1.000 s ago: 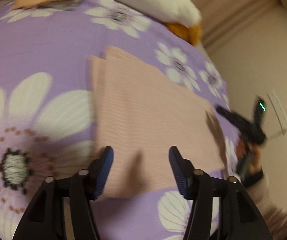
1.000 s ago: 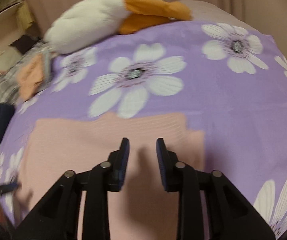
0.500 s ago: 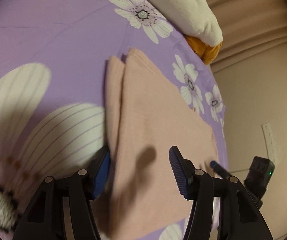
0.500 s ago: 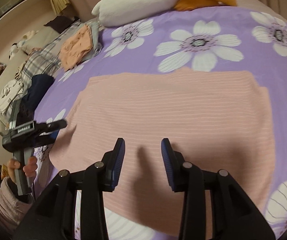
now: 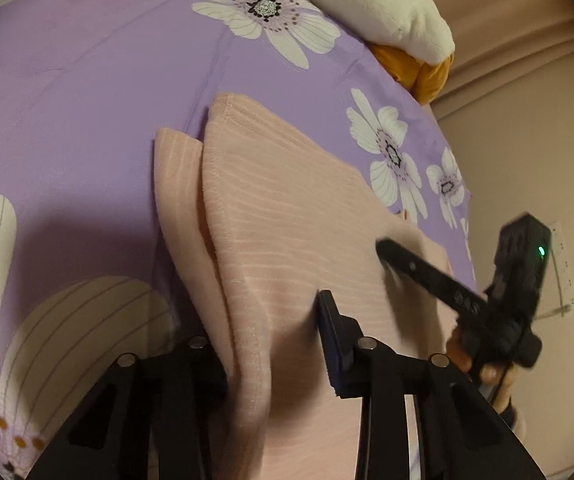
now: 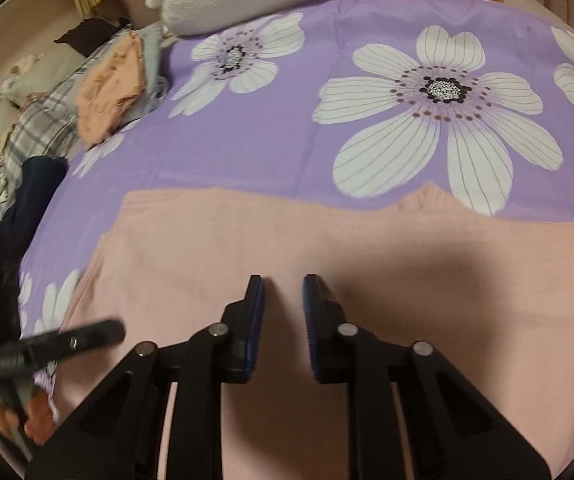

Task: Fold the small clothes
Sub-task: 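Grasp the side edge of the folded shirt with the left gripper, then fold the held side over the shirt with the left gripper, release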

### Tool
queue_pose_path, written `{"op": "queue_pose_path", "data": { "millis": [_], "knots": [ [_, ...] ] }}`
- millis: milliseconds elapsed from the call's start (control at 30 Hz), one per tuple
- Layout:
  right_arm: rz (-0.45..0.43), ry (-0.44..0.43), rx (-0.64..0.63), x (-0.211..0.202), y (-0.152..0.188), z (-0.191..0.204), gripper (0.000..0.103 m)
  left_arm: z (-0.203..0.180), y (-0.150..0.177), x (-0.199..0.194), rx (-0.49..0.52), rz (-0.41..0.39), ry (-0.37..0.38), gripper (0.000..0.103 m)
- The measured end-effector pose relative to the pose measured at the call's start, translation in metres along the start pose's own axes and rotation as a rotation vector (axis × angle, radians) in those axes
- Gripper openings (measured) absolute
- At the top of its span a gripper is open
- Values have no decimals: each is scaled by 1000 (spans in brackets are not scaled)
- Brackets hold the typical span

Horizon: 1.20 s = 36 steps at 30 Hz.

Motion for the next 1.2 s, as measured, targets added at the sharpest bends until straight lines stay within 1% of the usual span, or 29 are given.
{"op": "queue_pose_path", "data": {
  "millis": [100, 133, 200, 333, 400, 500, 600, 667, 700, 733, 833, 933, 1033, 1100, 1200],
  "knots": [
    [-7, -1, 10, -8, 0, 1, 16, 2, 1, -1, 0, 6, -8, 32],
    [-11, -12, -3, -14, 2, 5, 19, 2, 1, -2, 4, 8, -14, 32],
    [-20, -48, -49, -32, 11, 17, 20, 2, 2, -3, 15, 12, -26, 31],
    [6, -102, -121, -63, 50, 38, 20, 3, 1, -3, 17, 19, -48, 31],
    [38, -111, -151, -74, 78, 45, 19, 3, 2, -5, 16, 24, -63, 31],
    [73, -115, -166, -86, 113, 48, 20, -1, 1, -3, 21, 32, -90, 29],
    [97, -152, -139, -102, 137, 51, 21, -4, 1, -5, 24, 35, -121, 24],
    [90, -162, -114, -111, 140, 47, 21, -7, 0, -9, 17, 29, -140, 18],
    [80, -168, -80, -118, 138, 42, 20, -10, 0, -10, 20, 23, -148, 18],
    [68, -174, -57, -122, 135, 38, 22, -13, -1, -12, 24, 17, -156, 17],
    [1, -168, -5, -136, 122, 22, 22, -29, -5, -20, 55, -8, -179, 15],
    [-46, -135, 63, -143, 112, -3, 22, -51, -9, -27, 108, -27, -207, 13],
    [-84, -143, 128, -153, 107, -21, 22, -78, -13, -30, 166, -44, -233, 12],
    [-105, -132, 152, -158, 104, -33, 22, -100, -13, -28, 218, -47, -252, 11],
    [-132, -125, 189, -168, 104, -51, 22, -131, -8, -17, 282, -32, -257, 10]
  ]
}}
Point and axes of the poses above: each gripper's, at about its wrist camera, not at the fingertips, and x roughly the way its jaws point, z to its left, y to its underside, the point moved 10 cm from there along x, roughly the way its jaws point, and after that the axes turned 9 degrees about -z, right-handed, at the moved point
